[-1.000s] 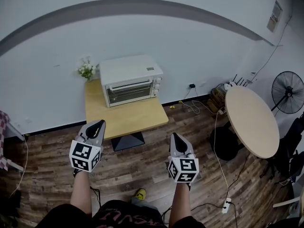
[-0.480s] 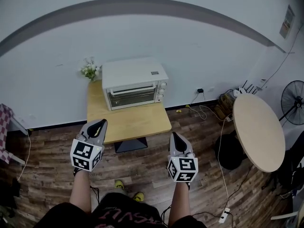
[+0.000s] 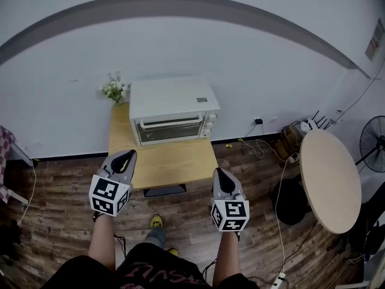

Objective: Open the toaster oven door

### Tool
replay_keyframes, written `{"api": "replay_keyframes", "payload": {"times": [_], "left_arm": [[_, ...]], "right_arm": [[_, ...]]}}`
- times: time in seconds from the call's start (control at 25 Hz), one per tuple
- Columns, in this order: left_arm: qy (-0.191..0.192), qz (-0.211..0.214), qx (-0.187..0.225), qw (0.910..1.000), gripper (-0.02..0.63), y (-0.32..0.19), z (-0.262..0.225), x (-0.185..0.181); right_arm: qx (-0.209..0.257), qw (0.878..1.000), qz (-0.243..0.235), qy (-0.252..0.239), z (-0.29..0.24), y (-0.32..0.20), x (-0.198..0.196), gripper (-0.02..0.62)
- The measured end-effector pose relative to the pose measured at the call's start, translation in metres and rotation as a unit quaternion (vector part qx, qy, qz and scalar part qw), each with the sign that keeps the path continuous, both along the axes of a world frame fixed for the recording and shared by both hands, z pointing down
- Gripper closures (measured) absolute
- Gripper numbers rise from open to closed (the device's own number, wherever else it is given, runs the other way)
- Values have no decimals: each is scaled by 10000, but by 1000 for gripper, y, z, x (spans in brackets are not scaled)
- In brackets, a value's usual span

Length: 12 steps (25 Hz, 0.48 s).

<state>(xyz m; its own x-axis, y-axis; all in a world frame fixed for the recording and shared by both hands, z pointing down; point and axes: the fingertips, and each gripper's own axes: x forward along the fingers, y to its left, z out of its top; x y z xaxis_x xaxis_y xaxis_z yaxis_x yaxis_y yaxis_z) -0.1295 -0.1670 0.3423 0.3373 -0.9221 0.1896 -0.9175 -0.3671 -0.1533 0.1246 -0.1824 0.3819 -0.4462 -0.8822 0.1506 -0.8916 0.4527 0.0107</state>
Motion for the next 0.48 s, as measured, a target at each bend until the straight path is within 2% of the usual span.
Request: {"api": "replay_keyframes", "payload": {"times": [0.48], "left_arm": [[1, 105, -241, 9997, 604, -105, 28, -28]], "right_arm": [[-136, 9987, -332, 374, 15, -104, -49, 586]]}}
